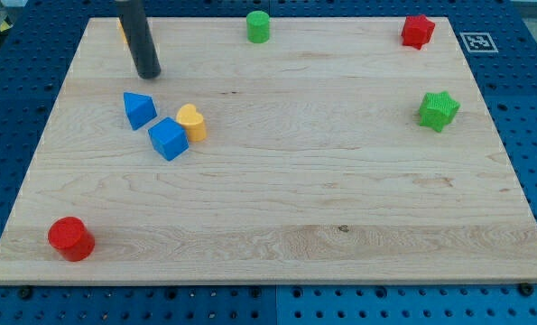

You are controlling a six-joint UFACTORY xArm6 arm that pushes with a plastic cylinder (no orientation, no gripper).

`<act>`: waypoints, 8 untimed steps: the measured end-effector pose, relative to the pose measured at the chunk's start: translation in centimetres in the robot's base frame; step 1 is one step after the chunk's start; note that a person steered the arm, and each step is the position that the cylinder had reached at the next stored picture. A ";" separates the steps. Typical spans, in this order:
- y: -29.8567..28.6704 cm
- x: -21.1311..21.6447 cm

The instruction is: Place the yellow block and blue blocks parallel to each other

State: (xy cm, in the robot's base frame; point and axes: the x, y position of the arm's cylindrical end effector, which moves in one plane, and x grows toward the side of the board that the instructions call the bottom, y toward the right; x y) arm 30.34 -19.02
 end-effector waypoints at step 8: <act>9.2 -11.2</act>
State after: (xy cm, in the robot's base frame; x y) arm 19.18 -9.78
